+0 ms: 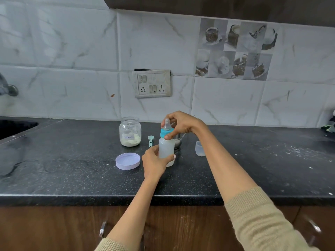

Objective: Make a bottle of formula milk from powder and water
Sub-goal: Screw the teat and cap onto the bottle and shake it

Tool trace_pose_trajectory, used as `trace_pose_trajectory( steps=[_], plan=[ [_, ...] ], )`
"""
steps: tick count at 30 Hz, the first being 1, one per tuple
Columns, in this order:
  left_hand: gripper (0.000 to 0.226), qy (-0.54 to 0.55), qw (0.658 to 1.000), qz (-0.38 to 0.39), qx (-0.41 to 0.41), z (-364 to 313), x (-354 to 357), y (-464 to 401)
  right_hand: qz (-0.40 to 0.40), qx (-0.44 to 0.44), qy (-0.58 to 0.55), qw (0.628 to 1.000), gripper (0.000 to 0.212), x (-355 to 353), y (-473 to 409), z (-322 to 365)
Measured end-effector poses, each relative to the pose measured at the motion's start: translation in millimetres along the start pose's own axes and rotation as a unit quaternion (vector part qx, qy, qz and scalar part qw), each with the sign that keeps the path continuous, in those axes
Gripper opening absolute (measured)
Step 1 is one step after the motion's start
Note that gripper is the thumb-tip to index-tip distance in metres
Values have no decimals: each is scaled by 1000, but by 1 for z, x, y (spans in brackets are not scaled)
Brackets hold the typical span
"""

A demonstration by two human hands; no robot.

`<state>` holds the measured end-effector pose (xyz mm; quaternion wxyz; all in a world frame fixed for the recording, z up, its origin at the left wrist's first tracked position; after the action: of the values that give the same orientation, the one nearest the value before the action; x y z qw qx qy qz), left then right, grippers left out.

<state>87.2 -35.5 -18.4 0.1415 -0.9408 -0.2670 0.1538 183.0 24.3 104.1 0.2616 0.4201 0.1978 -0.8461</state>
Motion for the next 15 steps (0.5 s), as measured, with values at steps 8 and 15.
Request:
trace_pose_trajectory(
  steps=[8,15],
  plan=[
    [65,12,1000,4,-5,3,1,0,79,9,84,993,55,-1,0,-2],
    [64,18,1000,5,-1,3,1,-1,143,28,152,978,48,-5,-8,20]
  ],
)
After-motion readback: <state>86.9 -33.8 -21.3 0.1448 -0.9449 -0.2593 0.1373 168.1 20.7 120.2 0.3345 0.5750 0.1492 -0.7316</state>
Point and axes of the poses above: each hand's wrist, its own y-axis away from the middle knuckle, its own x-axis out of the palm, z = x × y, the point moved 5 cm from there along -y, towards the middle knuckle, and after that the axes turned 1 degree about y, right-handed, at the moved point
